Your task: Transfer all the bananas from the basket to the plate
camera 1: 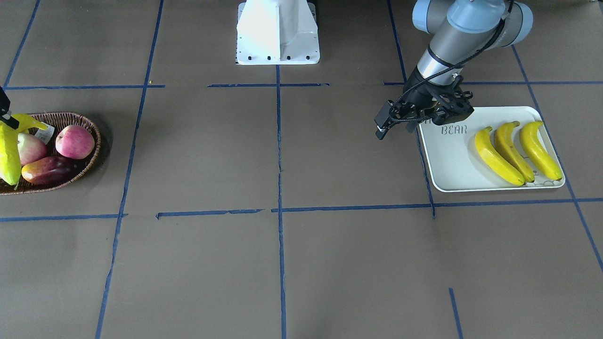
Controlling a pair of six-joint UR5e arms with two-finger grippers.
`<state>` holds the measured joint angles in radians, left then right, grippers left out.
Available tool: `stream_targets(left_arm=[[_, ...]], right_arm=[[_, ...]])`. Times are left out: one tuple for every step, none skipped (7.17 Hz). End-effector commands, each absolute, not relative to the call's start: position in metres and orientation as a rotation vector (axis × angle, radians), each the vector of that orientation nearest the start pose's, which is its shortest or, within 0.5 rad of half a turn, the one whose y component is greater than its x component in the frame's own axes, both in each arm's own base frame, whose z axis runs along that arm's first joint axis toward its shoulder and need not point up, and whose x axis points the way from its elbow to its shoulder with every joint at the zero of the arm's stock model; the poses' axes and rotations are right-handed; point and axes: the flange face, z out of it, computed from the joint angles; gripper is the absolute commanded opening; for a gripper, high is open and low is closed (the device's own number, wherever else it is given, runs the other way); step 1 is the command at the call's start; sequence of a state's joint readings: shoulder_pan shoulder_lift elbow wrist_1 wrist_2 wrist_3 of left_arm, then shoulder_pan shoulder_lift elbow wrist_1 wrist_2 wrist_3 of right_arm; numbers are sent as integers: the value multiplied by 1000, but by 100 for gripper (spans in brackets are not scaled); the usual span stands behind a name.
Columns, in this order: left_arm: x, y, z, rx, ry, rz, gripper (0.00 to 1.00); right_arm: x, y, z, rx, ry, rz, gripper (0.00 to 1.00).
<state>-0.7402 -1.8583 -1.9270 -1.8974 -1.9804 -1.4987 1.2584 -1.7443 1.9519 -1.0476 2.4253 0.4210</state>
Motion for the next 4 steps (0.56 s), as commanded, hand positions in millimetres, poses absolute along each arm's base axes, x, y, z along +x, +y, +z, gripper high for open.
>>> stream_targets(left_arm=[[360, -453, 288, 41, 1060, -397, 100], [363, -455, 273, 41, 1091, -406, 100], [366, -457, 245, 34, 1138, -433, 100], [369, -458, 221, 23, 1184, -460, 100]], right_arm=[[-68, -432, 417, 389, -1096, -157, 1], [-105, -450, 373, 345, -1164, -117, 2], [-151, -457, 334, 281, -1221, -86, 2], [-208, -460, 289, 274, -1247, -39, 2]])
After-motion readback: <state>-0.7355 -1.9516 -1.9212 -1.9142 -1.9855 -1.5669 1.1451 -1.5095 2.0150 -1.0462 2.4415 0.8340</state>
